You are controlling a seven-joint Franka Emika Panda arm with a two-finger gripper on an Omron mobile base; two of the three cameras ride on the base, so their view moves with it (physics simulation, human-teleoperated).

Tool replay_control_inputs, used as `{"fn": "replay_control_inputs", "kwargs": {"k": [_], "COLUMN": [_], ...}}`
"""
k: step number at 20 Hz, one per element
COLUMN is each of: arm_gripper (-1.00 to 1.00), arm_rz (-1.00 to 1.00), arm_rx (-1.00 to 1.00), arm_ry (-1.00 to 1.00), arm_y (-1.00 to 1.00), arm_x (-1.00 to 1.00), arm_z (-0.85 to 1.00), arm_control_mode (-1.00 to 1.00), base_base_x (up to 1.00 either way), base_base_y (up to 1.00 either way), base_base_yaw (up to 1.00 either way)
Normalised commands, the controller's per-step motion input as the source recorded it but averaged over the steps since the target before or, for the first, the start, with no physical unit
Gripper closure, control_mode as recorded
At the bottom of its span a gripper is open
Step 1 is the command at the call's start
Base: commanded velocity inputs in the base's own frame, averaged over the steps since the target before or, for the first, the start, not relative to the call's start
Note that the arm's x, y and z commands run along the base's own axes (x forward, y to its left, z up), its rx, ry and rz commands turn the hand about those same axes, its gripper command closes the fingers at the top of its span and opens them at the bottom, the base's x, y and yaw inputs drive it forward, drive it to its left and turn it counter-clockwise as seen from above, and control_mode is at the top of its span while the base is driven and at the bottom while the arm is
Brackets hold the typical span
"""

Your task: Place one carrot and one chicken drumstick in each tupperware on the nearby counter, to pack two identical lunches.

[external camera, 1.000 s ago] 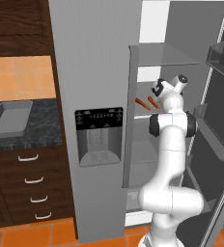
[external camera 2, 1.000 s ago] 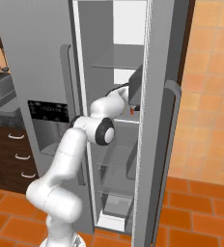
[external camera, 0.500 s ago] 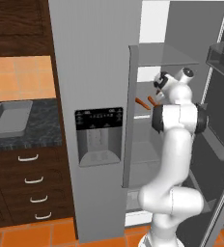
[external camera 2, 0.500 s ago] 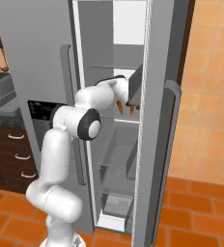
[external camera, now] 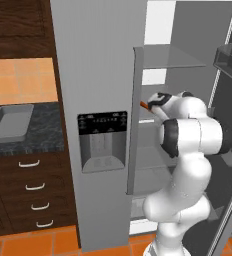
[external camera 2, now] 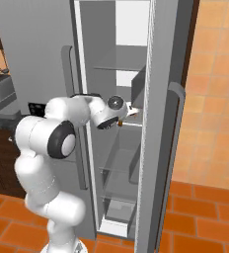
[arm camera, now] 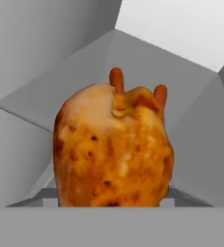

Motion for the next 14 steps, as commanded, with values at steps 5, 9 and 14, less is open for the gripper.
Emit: {"fn": "replay_control_inputs", "kwargs": {"k": [5,9,14], "arm_gripper": [1.00,1.00,1.00], "arm_rz": [0.00,0.00,0.00], "arm_rx": [0.00,0.03,0.27], "arm_ry": [0.01,0.12,0.36], "arm_y": [0.03,0.14,0.23], "arm_x": [-1.00,-0.97,-0.79], "arm_z": [1.00,1.00,1.00], "arm_control_mode": [-1.00,-1.00,-1.00], "base_base_x": [0.00,0.00,0.00], "base_base_y": [0.00,0.00,0.00], "base_base_yaw": [0.00,0.00,0.00]}}
